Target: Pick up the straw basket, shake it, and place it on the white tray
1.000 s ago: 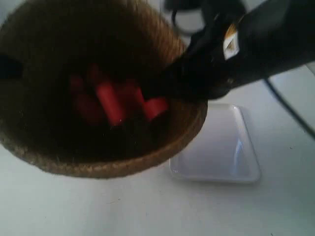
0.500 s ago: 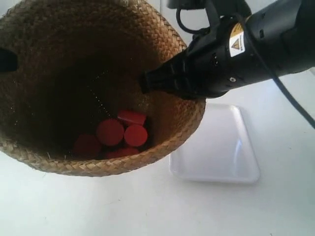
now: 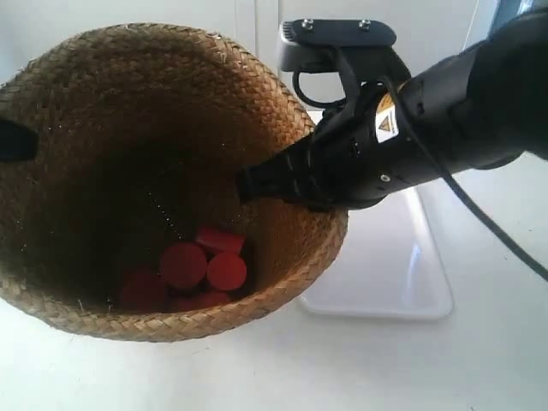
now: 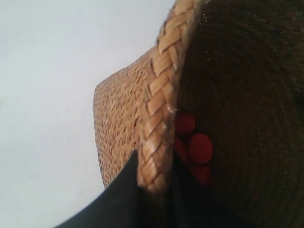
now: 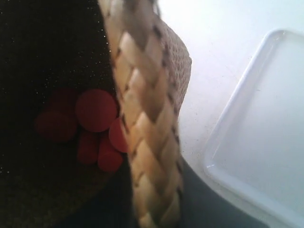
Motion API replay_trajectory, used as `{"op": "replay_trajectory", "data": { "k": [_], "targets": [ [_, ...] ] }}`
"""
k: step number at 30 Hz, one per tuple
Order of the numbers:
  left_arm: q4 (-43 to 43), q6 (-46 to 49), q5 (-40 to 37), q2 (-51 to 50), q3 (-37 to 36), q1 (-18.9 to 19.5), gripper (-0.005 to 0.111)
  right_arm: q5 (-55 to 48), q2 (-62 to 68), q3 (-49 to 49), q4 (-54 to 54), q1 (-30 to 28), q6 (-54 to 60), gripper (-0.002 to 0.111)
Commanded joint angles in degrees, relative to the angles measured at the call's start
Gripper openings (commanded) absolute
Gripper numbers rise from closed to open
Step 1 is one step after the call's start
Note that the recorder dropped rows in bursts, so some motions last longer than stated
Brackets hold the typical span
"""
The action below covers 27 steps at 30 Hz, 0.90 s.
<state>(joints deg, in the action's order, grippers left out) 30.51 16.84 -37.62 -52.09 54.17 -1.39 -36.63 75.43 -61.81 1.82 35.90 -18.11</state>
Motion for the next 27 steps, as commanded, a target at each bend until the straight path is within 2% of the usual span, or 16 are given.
{"op": "replay_trajectory", "data": {
  "k": [1, 3, 5, 7, 9, 13, 27],
  "targets": [
    [3.62, 4.2, -6.76, 2.14, 8.18, 0.08, 0.0, -7.1, -5.8, -7.4, -6.96, 0.22, 9.68, 0.0],
    [0.14, 4.01, -5.86, 0.46, 1.8, -0.03, 0.0, 4.39, -5.54, 0.23, -5.31, 1.5, 8.78, 0.0],
    [-1.82, -0.39, -6.37, -1.64, -2.43, 0.72, 0.0, 1.33, -1.64, 2.91, -5.41, 0.15, 5.63, 0.0],
    [-0.86, 1.9, -5.84, -0.68, -1.98, 0.9, 0.0, -1.44, -2.13, 1.54, -7.08, -0.41, 7.17, 0.0],
    [1.64, 2.79, -3.97, 1.74, -0.35, 0.9, 0.0, 0.28, -4.38, 0.44, -8.43, 0.11, 8.87, 0.0],
    [-0.62, 2.06, -2.86, 3.11, 2.56, 0.9, 0.0, 1.81, -6.49, 0.18, -7.95, 0.11, 8.87, 0.0],
    [-0.61, 1.19, -3.32, 2.77, 2.34, 0.9, 0.0, 2.84, -0.62, 3.5, -4.34, 0.11, 6.71, 0.0]
  ]
}}
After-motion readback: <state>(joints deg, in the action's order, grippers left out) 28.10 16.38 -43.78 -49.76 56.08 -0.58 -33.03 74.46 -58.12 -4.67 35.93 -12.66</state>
